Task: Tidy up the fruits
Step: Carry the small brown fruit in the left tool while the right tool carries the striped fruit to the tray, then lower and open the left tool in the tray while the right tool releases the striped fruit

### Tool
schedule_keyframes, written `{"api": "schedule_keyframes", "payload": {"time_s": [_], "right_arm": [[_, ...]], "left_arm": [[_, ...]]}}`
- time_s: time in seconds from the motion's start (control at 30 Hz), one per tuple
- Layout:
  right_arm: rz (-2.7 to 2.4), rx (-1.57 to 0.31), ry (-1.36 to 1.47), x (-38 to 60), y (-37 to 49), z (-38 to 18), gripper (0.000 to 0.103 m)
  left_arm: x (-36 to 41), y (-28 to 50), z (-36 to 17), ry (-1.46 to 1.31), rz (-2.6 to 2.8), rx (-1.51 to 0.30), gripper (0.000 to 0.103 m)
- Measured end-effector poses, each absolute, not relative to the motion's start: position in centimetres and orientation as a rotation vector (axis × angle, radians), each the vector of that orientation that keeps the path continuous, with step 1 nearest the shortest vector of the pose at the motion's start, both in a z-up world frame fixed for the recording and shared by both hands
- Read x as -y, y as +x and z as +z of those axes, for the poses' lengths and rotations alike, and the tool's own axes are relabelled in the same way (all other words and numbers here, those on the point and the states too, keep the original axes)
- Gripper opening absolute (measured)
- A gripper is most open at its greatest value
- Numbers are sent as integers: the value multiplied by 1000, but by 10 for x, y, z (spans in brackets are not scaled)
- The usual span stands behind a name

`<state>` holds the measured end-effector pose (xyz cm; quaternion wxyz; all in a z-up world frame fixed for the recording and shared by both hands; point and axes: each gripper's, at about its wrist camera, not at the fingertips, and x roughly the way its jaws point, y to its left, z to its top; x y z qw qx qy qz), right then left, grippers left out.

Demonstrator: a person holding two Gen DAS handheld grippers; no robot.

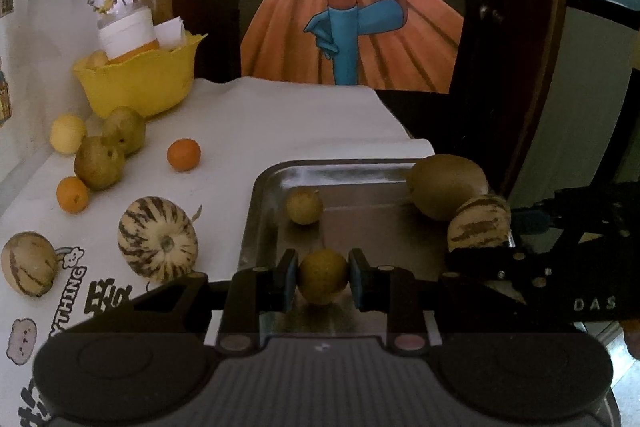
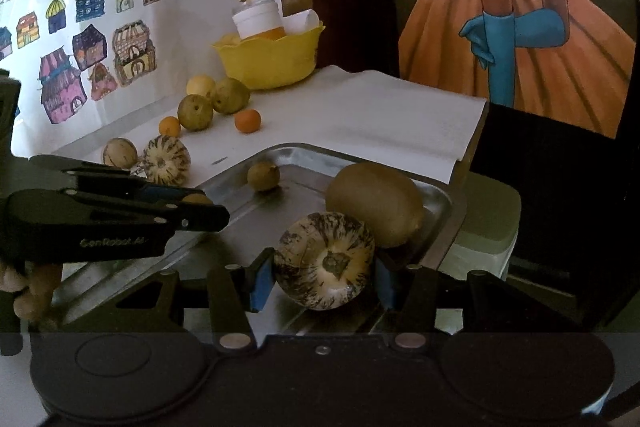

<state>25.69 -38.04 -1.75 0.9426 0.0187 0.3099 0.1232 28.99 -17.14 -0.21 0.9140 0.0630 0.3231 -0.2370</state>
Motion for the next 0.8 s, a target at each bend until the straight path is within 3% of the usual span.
{"api": "schedule_keyframes", "payload": {"time_s": [0.8], "right_arm": [[225,-598,3,378,245,-17,54]], "left_arm": [[162,294,-7,55,-466,-727,30]]}}
